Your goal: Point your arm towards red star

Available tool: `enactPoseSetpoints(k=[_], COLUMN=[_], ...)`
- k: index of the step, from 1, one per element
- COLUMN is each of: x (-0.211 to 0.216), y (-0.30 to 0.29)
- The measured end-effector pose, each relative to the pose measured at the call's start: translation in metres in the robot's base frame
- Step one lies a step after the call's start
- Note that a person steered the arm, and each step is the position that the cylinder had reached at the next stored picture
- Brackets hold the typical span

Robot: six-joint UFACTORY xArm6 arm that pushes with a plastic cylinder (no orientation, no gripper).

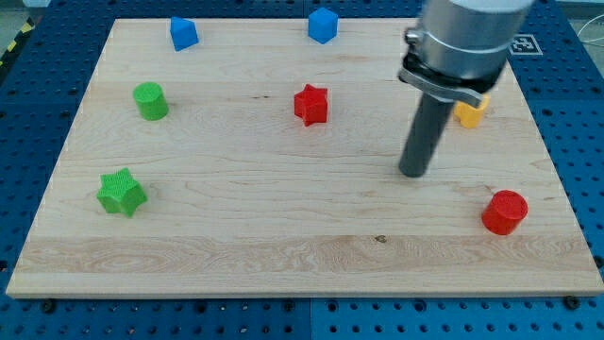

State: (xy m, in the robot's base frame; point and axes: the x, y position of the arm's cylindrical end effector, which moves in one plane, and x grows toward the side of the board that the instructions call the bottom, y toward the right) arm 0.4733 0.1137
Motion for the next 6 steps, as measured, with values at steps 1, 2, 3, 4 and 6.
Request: enactPoseSetpoints(k=[1,2,3,4,6], x=[-0.024,-0.053,-0.076,-0.110,-0.128], y=[-0.034,-0.044,-0.031,-0.032,-0.100])
